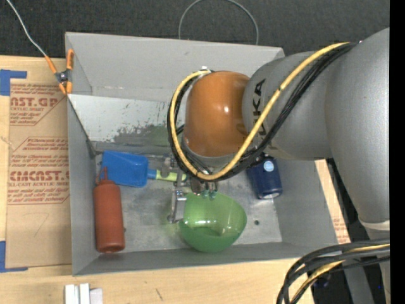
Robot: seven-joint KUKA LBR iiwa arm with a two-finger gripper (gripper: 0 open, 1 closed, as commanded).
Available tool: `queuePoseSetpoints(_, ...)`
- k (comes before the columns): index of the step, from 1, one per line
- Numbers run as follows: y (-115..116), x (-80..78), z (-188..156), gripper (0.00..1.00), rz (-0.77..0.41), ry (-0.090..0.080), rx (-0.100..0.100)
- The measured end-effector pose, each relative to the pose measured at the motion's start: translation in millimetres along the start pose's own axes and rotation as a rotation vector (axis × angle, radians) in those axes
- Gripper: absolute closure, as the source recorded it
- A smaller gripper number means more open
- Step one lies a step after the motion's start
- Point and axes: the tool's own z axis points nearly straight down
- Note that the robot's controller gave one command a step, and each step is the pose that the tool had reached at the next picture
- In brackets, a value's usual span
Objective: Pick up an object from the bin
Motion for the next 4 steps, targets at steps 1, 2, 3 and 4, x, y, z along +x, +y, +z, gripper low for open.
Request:
queuePoseSetpoints(1, -1, -1.9, -4, 0.0, 0.002, -0.007, -0.001)
queuePoseSetpoints(2, -50, -34.0, 60, 0.0, 0.106, -0.006, -0.002)
queuePoseSetpoints(3, -40, -54.7, 83, 1.0, -0.15, -0.011, -0.002)
queuePoseSetpoints(4, -40, -54.7, 83, 1.0, -0.15, -0.01, -0.003)
